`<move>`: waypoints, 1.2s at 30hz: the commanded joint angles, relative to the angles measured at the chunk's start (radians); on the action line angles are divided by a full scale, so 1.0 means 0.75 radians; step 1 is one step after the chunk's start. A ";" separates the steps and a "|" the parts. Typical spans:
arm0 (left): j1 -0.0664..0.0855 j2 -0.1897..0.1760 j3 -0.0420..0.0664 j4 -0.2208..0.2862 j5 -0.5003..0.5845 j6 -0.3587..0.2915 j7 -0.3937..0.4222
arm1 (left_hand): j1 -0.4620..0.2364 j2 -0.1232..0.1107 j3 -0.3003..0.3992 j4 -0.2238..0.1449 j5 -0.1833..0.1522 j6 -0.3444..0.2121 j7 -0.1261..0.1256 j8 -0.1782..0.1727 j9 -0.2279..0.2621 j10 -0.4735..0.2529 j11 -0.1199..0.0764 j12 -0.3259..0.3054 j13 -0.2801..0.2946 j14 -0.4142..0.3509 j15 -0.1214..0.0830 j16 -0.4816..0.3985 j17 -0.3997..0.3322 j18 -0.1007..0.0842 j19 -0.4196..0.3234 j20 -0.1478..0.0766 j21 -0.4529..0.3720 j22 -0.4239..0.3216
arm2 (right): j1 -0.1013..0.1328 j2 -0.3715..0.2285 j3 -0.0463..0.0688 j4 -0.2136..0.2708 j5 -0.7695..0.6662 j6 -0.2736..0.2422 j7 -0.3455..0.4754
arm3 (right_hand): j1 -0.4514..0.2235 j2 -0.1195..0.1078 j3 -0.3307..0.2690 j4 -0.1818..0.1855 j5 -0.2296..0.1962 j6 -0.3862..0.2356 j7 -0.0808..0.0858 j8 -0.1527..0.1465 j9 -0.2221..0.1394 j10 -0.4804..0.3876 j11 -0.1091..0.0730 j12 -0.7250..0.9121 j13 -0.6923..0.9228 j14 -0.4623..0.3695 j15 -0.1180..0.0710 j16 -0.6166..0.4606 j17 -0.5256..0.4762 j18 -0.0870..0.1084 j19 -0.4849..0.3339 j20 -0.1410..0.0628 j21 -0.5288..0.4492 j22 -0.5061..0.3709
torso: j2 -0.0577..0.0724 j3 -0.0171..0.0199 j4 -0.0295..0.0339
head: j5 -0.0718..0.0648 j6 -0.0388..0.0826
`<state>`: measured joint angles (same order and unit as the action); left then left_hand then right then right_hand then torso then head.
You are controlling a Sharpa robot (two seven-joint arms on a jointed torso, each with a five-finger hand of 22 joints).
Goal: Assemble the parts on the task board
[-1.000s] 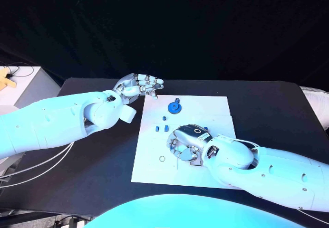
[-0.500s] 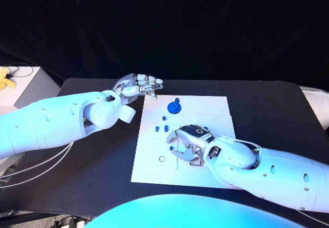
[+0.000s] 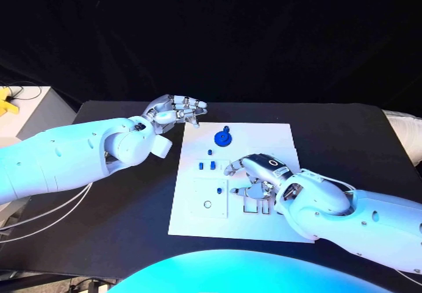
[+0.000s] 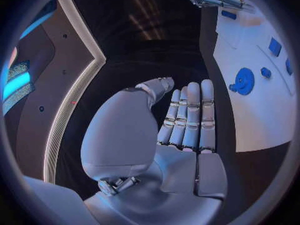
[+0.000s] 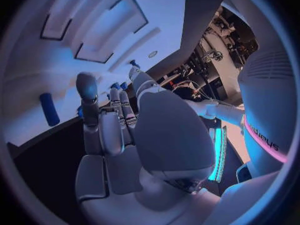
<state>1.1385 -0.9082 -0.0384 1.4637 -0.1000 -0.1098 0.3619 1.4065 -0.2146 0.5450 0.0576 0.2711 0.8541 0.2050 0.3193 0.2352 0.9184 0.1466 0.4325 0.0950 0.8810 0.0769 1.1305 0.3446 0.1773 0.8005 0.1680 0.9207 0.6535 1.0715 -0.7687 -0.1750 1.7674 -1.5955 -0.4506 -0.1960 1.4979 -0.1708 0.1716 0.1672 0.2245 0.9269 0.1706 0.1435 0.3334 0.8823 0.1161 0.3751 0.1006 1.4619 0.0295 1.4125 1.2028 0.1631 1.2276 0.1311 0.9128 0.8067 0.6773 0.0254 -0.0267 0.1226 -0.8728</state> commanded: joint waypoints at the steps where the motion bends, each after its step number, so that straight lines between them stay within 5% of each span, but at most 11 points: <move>1: 0.000 0.001 0.001 -0.001 0.000 0.027 0.005 | 0.005 0.013 0.000 -0.003 0.004 -0.011 0.000 0.005 -0.002 -0.008 0.002 -0.009 -0.001 -0.010 0.004 -0.007 -0.001 0.007 0.000 0.008 -0.004 0.001 | 0.036 -0.054 0.007 0.031 0.144 -0.056 0.041 | 0.018 -0.012 0.097 0.015 -0.006 0.036 -0.012 0.010 -0.005 0.121 -0.022 0.035 -0.010 0.049 -0.019 0.030 0.059 -0.033 0.071 -0.019 0.103 0.114 | -0.001 -0.0016 -0.0012 | -0.006 0.000; 3: 0.000 0.003 0.001 -0.002 0.001 0.027 0.005 | 0.004 0.013 -0.001 -0.004 0.003 -0.010 0.000 0.006 -0.002 -0.010 0.002 -0.009 -0.002 -0.010 0.004 -0.007 -0.002 0.007 -0.001 0.008 -0.004 0.002 | 0.063 -0.086 0.010 0.033 0.141 -0.030 0.031 | 0.013 -0.031 0.167 0.028 -0.005 0.066 -0.012 0.022 -0.004 0.203 -0.032 0.029 -0.019 0.057 -0.028 0.041 0.082 -0.041 0.093 -0.028 0.139 0.156 | -0.001 -0.0017 -0.0027 | -0.008 0.000; 4: 0.000 0.004 0.001 -0.003 0.001 0.027 0.005 | 0.004 0.013 -0.001 -0.004 0.003 -0.010 0.000 0.006 -0.002 -0.010 0.002 -0.009 -0.002 -0.010 0.004 -0.007 -0.002 0.007 -0.001 0.008 -0.004 0.002 | 0.081 -0.102 0.012 0.027 0.137 -0.011 0.024 | -0.004 -0.065 0.226 0.041 -0.009 0.073 -0.013 0.023 -0.007 0.229 -0.032 -0.007 -0.034 0.059 -0.029 0.044 0.089 -0.042 0.095 -0.031 0.144 0.165 | -0.002 -0.0019 -0.0029 | -0.010 0.000; 9: 0.000 0.009 0.001 -0.005 0.002 0.030 0.004 | 0.004 0.013 -0.001 -0.004 0.003 -0.010 0.000 0.006 -0.002 -0.010 0.002 -0.009 -0.002 -0.010 0.004 -0.007 -0.002 0.007 -0.001 0.008 -0.004 0.002 | 0.144 -0.157 0.016 -0.022 0.114 0.076 0.000 | -0.036 -0.109 0.274 0.051 -0.022 0.081 -0.012 0.029 -0.007 0.234 -0.030 -0.050 -0.043 0.064 -0.026 0.053 0.109 -0.046 0.101 -0.030 0.154 0.183 | 0.000 -0.0010 0.0017 | -0.017 0.000; 18: 0.000 0.010 0.001 -0.011 0.003 0.029 0.002 | 0.004 0.013 -0.001 -0.004 0.003 -0.010 0.000 0.006 -0.002 -0.010 0.002 -0.009 -0.002 -0.010 0.004 -0.007 -0.002 0.007 -0.001 0.008 -0.004 0.002 | 0.170 -0.191 0.017 -0.069 0.062 0.163 -0.007 | -0.062 -0.144 0.274 0.044 -0.043 0.055 -0.017 0.021 -0.011 0.164 -0.022 -0.108 -0.047 0.068 -0.017 0.065 0.132 -0.040 0.085 -0.022 0.124 0.160 | 0.002 0.0010 0.0011 | -0.022 0.000; 22: 0.000 0.011 0.001 -0.012 0.003 0.031 0.002 | 0.004 0.013 -0.001 -0.004 0.003 -0.010 0.000 0.006 -0.002 -0.010 0.002 -0.009 -0.002 -0.010 0.004 -0.007 -0.002 0.007 -0.001 0.008 -0.004 0.002 | 0.172 -0.190 0.017 -0.083 0.024 0.217 -0.018 | -0.067 -0.130 0.180 0.038 -0.035 0.021 -0.025 0.013 -0.013 0.105 -0.019 -0.116 -0.042 0.060 -0.014 0.059 0.116 -0.033 0.063 -0.017 0.081 0.125 | 0.001 0.0000 0.0000 | -0.021 0.000; 26: 0.000 0.013 0.001 -0.013 0.003 0.033 0.002 | 0.004 0.014 -0.001 -0.005 0.002 -0.012 0.000 0.006 -0.002 -0.011 0.002 -0.009 -0.002 -0.009 0.004 -0.007 -0.002 0.007 -0.001 0.008 -0.003 0.002 | 0.173 -0.176 0.017 -0.101 -0.002 0.269 -0.027 | -0.032 -0.085 0.051 0.047 -0.038 0.005 -0.027 0.016 -0.010 0.063 -0.014 -0.100 -0.041 0.057 -0.009 0.058 0.113 -0.032 0.063 -0.013 0.067 0.122 | 0.001 -0.0002 0.0000 | -0.021 0.000; 36: 0.000 0.012 0.001 -0.015 0.003 0.035 0.000 | 0.004 0.014 -0.001 -0.005 0.002 -0.012 0.000 0.006 -0.002 -0.011 0.002 -0.009 -0.002 -0.009 0.004 -0.007 -0.002 0.007 -0.001 0.008 -0.003 0.002 | 0.162 -0.143 0.011 -0.096 -0.012 0.331 -0.028 | -0.009 -0.057 0.038 0.057 -0.041 0.022 -0.019 0.027 -0.007 0.102 -0.021 -0.066 -0.037 0.062 -0.014 0.061 0.118 -0.036 0.083 -0.018 0.088 0.150 | 0.002 0.0001 0.0003 | -0.020 0.000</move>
<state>1.1385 -0.9007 -0.0386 1.4514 -0.0995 -0.1049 0.3575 1.4065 -0.2146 0.5450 0.0577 0.2711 0.8541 0.2050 0.3193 0.2342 0.9185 0.1466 0.4291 0.0942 0.8773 0.0806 1.1305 0.3439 0.1772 0.8006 0.1680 0.9207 0.6545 1.1946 -0.8775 -0.1665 1.6927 -1.5833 -0.2455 -0.2131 1.4926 -0.2255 0.2041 0.2082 0.1972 0.9387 0.1552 0.1583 0.3271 0.9529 0.1000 0.3223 0.0723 1.4665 0.0139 1.4574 1.2932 0.1460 1.2831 0.1192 0.9752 0.9185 0.6787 0.0255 -0.0261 0.1071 -0.8729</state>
